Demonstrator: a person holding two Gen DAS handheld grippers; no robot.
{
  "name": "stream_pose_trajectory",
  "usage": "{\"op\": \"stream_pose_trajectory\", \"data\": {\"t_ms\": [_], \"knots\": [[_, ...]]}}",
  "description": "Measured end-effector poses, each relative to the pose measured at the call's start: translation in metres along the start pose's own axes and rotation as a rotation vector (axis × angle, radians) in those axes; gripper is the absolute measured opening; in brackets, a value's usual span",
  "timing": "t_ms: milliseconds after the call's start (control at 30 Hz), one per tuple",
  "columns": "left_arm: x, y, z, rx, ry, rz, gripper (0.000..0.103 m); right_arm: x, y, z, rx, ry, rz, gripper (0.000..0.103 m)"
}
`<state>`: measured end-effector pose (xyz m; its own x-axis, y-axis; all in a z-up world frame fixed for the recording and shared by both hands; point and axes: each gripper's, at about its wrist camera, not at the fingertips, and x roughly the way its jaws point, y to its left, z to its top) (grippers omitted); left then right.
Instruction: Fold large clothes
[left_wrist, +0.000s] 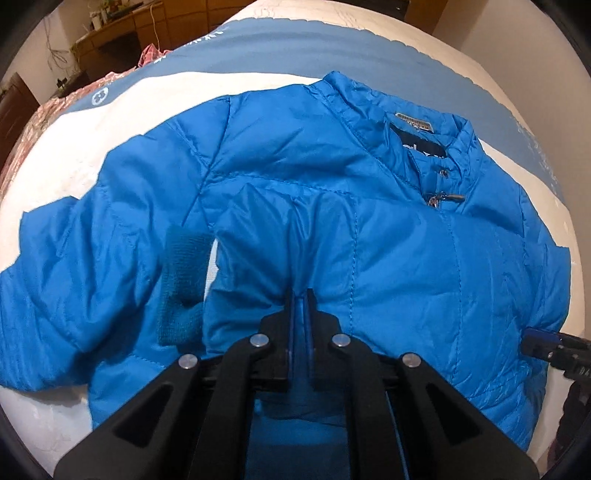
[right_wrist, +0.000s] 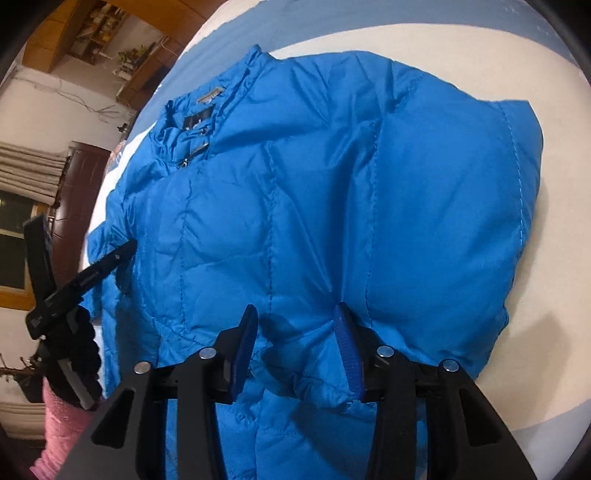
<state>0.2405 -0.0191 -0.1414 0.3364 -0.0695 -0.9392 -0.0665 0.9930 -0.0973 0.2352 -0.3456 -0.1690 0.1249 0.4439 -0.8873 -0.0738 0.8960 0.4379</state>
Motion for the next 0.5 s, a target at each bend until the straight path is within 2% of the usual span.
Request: {"op": "stream_pose_trajectory", "data": {"t_ms": [133,200,300,367,433,500], "knots": [[-0.006,-0.008,0.002,0.008,0.013,0.042,0.003,-0.007,0.01,-0.001,0.012,-0.011,-0.062,0.044],[-0.023,-0.016,0.001,0.013,-0.012,0.029,0.005,-0.018,0.028,-0.006,-0.043,-0.048,-0.082,0.045],[-0.041,-0.035,-0.01,0.048,-0.046,0.017,0.016,-0.021,0.047,-0.01,-0.078,-0.055,-0.073,0.045],[-0.035,-0.041,-0.017,0.07,-0.024,0.002,0.018,-0.013,0.052,-0.012,-0.08,-0.05,-0.074,0.045],[-0.018,-0.042,-0.02,0.073,0.011,0.029,0.018,0.007,0.049,-0.014,-0.066,-0.017,-0.122,0.044],[-0.003,-0.035,-0.025,0.075,0.021,0.001,0.017,0.015,0.049,-0.017,-0.085,-0.038,-0.142,0.044]]}}
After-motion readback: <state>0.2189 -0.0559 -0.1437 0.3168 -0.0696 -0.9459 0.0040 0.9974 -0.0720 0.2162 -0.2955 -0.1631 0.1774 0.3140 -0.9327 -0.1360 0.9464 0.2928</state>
